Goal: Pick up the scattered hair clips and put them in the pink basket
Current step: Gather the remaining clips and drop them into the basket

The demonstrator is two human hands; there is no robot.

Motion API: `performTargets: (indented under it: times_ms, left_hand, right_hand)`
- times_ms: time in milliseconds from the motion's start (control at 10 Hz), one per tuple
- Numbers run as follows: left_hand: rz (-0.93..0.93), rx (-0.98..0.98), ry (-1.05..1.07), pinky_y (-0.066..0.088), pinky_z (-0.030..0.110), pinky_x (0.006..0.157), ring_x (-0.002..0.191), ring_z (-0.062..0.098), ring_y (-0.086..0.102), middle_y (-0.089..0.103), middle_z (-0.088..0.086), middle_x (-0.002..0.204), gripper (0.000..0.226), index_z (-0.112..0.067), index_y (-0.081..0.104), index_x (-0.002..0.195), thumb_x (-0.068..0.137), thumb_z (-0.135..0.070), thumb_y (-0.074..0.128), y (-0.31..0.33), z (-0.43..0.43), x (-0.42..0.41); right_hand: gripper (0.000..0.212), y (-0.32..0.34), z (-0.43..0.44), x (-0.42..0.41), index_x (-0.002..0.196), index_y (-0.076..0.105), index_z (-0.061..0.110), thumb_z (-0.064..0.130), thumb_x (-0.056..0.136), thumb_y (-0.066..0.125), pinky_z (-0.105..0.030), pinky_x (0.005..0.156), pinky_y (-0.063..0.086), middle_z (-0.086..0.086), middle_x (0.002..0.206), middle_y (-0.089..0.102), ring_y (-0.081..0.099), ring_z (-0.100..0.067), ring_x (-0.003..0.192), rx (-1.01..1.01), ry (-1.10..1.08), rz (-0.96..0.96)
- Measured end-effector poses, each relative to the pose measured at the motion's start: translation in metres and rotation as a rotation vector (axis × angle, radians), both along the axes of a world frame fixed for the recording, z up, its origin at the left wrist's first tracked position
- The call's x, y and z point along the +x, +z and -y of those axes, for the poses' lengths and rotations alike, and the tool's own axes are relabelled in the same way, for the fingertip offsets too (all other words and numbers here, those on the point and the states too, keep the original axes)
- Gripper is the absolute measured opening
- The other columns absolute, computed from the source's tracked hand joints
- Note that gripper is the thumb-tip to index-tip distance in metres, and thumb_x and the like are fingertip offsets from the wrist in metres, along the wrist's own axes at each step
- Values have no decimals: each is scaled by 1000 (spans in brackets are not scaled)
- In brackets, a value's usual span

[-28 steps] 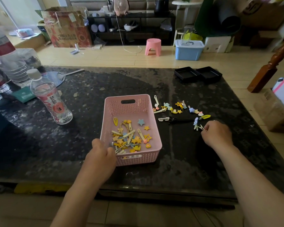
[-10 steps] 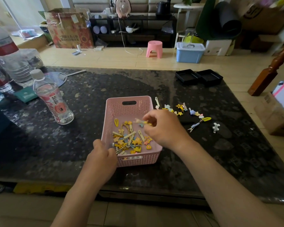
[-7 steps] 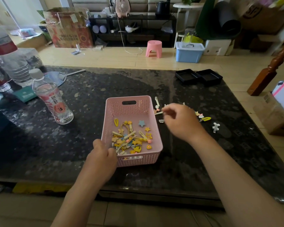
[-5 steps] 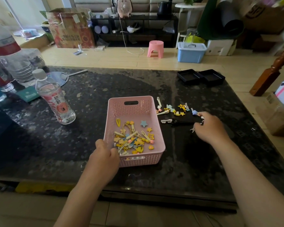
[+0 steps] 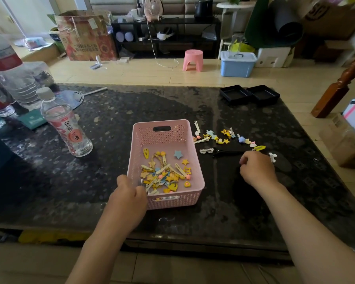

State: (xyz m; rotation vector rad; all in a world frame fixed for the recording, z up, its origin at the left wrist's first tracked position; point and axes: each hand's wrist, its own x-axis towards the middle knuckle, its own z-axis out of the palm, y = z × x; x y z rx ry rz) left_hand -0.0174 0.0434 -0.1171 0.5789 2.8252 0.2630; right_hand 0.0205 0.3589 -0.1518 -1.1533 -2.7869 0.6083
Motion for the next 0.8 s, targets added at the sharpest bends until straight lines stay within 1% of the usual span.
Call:
performTargets:
  times_ms: [100,200,300,400,500,600,700,800]
  left_hand:
    - [-61,470,379,38,4,33,49,3,39,44,-4,65,8,-20,34,99,95,-18,41,-9,-3,-3]
    - [-10,475,367,39,2,37,51,4,41,45,-4,66,11,-20,35,103,95,-19,43,-14,-3,-6]
    - [-11,508,373,39,1,38,53,5,43,47,-3,68,11,-21,35,101,94,-19,43,-18,-2,-9]
    - [-20,511,376,40,2,38,54,4,44,49,-4,68,11,-22,34,100,94,-20,44,-17,-2,-7]
    - [-42,533,372,40,2,37,54,5,45,49,-4,69,12,-18,40,105,94,-21,44,-20,-1,-9]
    - [-50,517,369,39,1,38,55,6,44,48,-3,69,18,-13,42,110,95,-21,43,-20,-1,-9]
    - [-71,512,369,39,-2,42,54,6,42,46,-3,68,20,-11,43,112,95,-21,42,-20,-2,-10]
    - [-87,518,362,40,-2,45,54,6,42,46,-4,68,21,-10,43,113,96,-22,42,-20,-1,-10]
  right_hand:
    - [9,14,6,-6,84,66,19,11,84,69,-35,78,54,-3,94,71,67,-24,91,-217,-22,-287]
    - [9,42,35,-18,82,64,23,20,82,72,-47,71,61,-2,78,71,70,-21,75,-382,69,-510]
    - [8,68,73,-23,82,68,23,18,82,74,-40,60,60,-3,77,73,69,-16,68,-515,263,-598]
    - [11,80,97,-20,94,71,17,21,85,76,-31,64,60,0,88,74,71,-13,80,-678,415,-544]
    - [18,72,80,-23,105,71,21,24,88,72,-33,81,58,2,101,71,67,-13,94,-541,349,-551]
    - [39,54,31,-20,126,63,16,18,88,66,-40,99,50,-12,125,63,61,-26,113,-190,104,-426]
    - [65,27,-20,-2,151,33,17,25,92,60,-46,109,37,-20,151,35,40,-39,135,-9,-91,-49]
    - [77,3,-43,11,158,6,27,34,97,53,-52,114,30,-17,163,10,20,-42,147,-45,-189,140]
